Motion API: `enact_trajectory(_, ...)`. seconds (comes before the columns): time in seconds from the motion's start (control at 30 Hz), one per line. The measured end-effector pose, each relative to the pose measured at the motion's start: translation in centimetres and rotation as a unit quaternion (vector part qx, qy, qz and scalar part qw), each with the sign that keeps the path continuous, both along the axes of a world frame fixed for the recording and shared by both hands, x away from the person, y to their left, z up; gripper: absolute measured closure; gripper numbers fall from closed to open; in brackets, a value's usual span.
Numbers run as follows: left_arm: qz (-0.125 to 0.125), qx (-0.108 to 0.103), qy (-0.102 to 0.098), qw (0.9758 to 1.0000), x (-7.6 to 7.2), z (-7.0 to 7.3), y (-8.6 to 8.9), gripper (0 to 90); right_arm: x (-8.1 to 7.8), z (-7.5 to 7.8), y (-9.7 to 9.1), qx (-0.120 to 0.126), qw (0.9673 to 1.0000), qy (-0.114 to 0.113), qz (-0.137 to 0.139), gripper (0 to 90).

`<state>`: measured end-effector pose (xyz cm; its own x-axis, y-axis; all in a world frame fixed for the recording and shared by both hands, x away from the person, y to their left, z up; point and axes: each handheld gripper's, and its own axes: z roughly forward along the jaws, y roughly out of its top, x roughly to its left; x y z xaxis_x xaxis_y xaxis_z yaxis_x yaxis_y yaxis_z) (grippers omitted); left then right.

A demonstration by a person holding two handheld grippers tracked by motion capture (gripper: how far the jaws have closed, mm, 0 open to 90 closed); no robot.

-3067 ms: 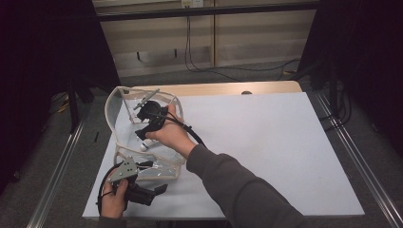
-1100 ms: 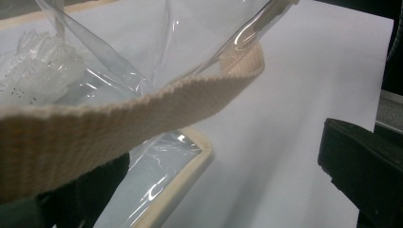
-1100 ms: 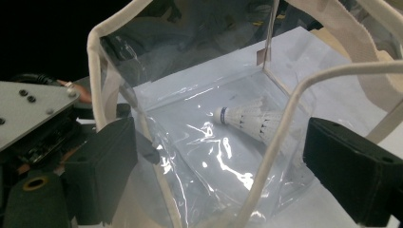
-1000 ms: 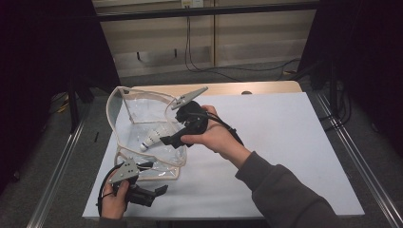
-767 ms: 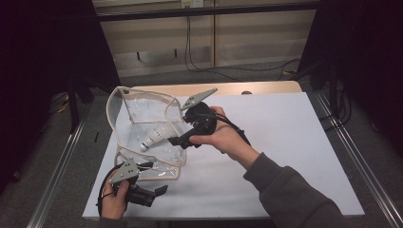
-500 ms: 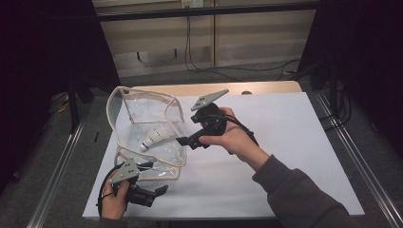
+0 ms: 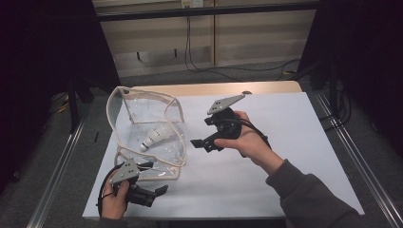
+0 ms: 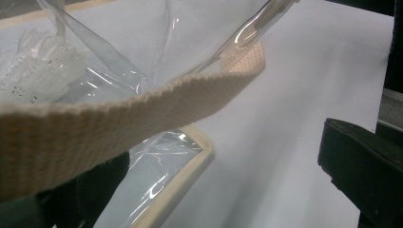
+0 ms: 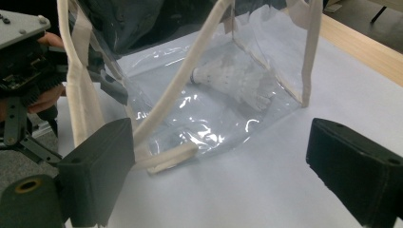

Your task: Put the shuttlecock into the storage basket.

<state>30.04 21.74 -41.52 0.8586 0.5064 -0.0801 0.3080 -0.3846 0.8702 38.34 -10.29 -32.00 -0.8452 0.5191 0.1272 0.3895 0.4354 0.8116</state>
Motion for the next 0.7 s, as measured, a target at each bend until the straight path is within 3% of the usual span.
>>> enact_trajectory(0.7,0.0,0.002,0.0,1.0,0.0,0.0,0.0,3.2,-0.6,-2.9,-3.2,-0.002,0.9999,0.003,-0.016,5.1)
